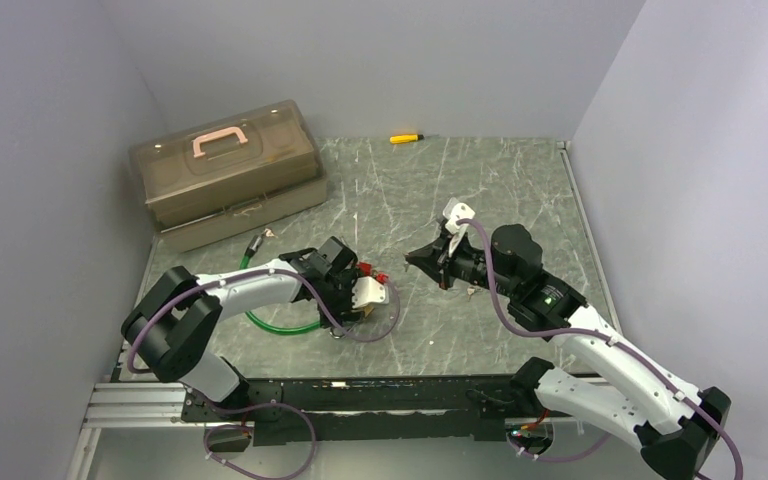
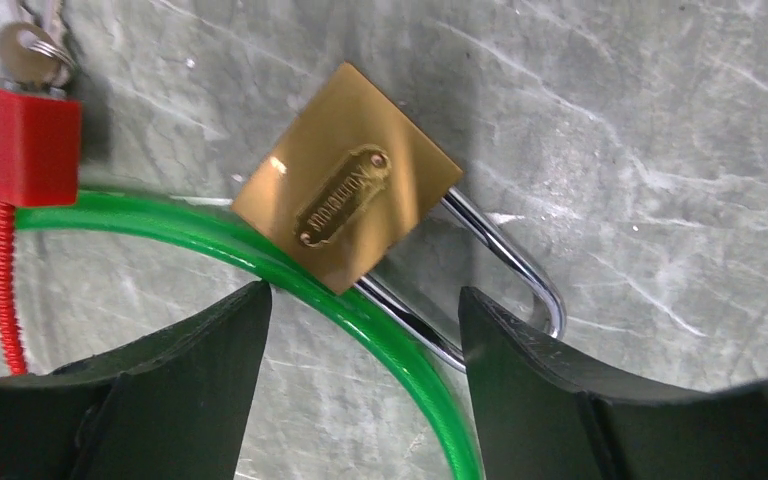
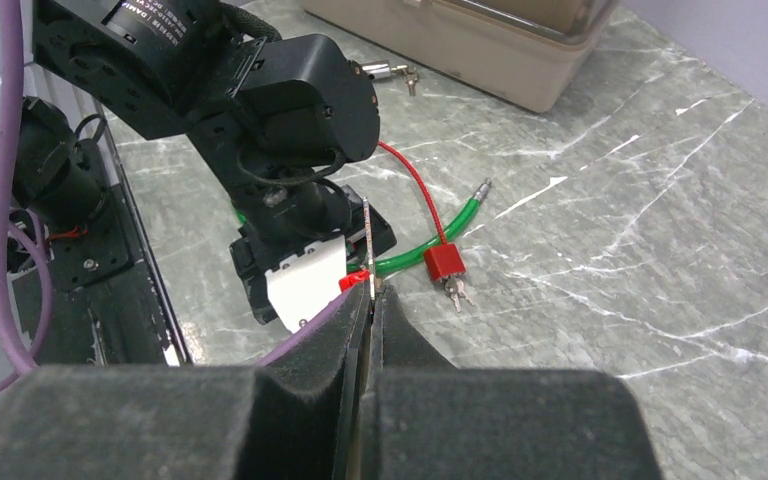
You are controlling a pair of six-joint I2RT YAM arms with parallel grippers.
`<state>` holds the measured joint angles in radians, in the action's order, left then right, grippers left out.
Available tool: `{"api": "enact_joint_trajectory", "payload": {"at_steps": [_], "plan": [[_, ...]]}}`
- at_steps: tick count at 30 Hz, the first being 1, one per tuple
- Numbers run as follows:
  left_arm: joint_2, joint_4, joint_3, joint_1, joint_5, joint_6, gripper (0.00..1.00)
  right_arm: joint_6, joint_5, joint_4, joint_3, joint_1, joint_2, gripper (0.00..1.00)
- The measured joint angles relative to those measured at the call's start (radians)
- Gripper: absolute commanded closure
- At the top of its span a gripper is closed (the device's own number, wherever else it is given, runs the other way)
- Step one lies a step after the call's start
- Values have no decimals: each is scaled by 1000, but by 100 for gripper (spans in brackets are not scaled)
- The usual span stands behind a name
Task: Unlock with the key
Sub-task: Move the lock to the center of the board.
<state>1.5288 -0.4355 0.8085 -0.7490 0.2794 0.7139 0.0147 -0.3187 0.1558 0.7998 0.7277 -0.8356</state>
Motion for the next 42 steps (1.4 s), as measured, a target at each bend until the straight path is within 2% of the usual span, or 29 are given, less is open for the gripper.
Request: {"api": "enact_joint_trajectory", "payload": {"at_steps": [4,8,15,20,25,32,37,42], "plan": [[0,26,6,-14,-38,13,20,0,8,1,-6,0,16,100],[-10,95,-18,-10,-82,72,21,0,19,1,-10,0,31,100],[49,242,14,106,-169,154,21,0,27,2,-10,-1,38,100],[41,216,18,79,-207,161,18,0,31,4,-12,-1,54,100],[26,186,14,-20,-178,182,18,0,31,4,-14,-1,55,100],[86,128,79,-3,-100,205,25,0,47,16,-22,-1,71,100],[105,72,111,2,-24,227,26,0,53,16,-23,-3,82,100],[87,11,111,-82,36,249,28,0,53,17,-23,-5,83,100]]}}
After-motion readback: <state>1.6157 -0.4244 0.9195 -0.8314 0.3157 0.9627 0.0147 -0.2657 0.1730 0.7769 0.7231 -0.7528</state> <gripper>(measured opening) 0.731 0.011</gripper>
